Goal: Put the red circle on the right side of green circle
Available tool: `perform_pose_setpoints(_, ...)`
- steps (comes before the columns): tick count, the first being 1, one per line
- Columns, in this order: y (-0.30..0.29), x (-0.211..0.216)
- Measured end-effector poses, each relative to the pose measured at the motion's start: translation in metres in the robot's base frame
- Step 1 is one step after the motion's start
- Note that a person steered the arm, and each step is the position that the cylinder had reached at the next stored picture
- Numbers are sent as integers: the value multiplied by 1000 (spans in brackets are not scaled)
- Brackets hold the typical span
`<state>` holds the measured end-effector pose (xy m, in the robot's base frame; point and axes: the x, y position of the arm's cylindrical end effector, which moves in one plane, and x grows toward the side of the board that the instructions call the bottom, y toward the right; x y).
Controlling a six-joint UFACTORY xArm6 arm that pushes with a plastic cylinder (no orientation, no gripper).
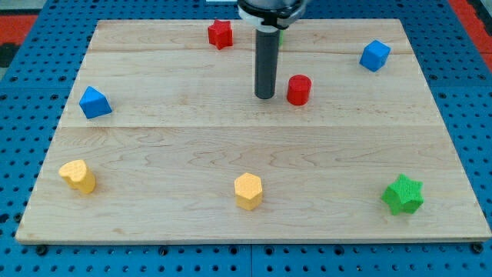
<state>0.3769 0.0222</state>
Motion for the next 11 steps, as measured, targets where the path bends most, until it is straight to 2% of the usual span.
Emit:
perform_pose_setpoints(3,73,1)
perform_pose_setpoints(4,71,14)
perform_pose_setpoints(5,75,46)
perform_pose_setpoints(6,99,-6)
perform_pose_setpoints(7,73,-76)
perform_pose_setpoints(9,81,-26)
perform_pose_setpoints(10,106,-12)
perform_pose_setpoints(11,144,-33)
